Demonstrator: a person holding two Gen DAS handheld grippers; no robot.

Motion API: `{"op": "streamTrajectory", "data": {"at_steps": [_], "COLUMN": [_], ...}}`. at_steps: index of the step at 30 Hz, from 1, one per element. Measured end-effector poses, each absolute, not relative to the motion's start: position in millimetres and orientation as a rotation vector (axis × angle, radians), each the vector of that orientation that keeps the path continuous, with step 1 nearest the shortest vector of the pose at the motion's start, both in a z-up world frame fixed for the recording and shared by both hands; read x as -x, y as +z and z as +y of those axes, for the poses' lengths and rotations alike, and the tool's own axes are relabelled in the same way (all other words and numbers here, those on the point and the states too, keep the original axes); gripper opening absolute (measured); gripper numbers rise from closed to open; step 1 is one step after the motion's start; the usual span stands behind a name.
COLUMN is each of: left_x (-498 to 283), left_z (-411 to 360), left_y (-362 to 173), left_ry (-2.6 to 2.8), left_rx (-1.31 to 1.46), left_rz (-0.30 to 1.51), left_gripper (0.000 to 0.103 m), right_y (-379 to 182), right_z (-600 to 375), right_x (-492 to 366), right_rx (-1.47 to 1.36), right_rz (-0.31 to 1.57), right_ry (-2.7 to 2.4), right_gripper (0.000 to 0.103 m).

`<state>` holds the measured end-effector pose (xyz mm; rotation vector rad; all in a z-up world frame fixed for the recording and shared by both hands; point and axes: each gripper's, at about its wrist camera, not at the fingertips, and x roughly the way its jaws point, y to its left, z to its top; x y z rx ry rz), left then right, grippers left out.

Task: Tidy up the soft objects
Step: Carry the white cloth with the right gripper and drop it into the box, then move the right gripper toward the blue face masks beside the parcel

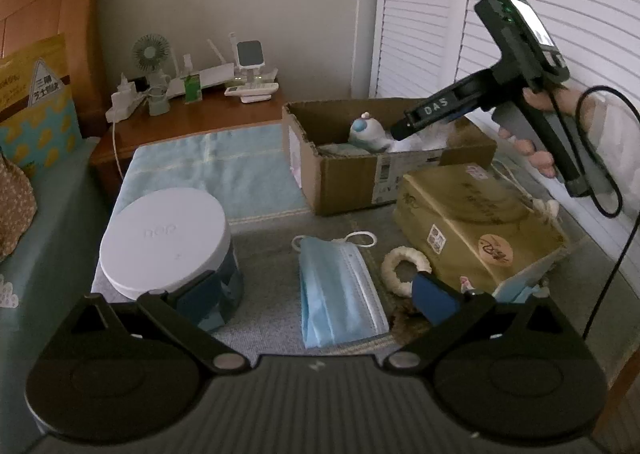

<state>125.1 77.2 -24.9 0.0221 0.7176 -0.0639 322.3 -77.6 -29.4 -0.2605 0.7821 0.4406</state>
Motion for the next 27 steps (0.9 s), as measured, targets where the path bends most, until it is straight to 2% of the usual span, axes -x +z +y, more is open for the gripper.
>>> {"op": "streamTrajectory", "data": {"at_steps": [2,6,18,27], "left_x": [-125.2,-123.5,-109.2,-92.6], "left_z": [77.5,75.7,74.4,67.6], "left_y": [-24.4,-22.7,-18.0,-21.0], "left_ry": [-0.065,-0.07,-0.095,-0.126], "left_rx": [-0.019,-0.026,-0.029,-0.051], "left_rz": [0.716,0.713,0.704,0.707], "left_gripper": [0.101,0.101,0.101,0.101], "right_y": [-26.5,-14.6,8.1,-5.3], "right_z": [-81.6,-93.9,-119.5,-132.1], "right_x": [-317.6,-303.1,-227.1,-158.7], "right_rx": [0.246,0.204,0.161,0.129], "right_rz": [0.764,0.74,0.664,0.677], "right_ry": [0.431,0.426,0.378,0.367], "right_gripper": [0.099,0.103,0.103,0.103]}}
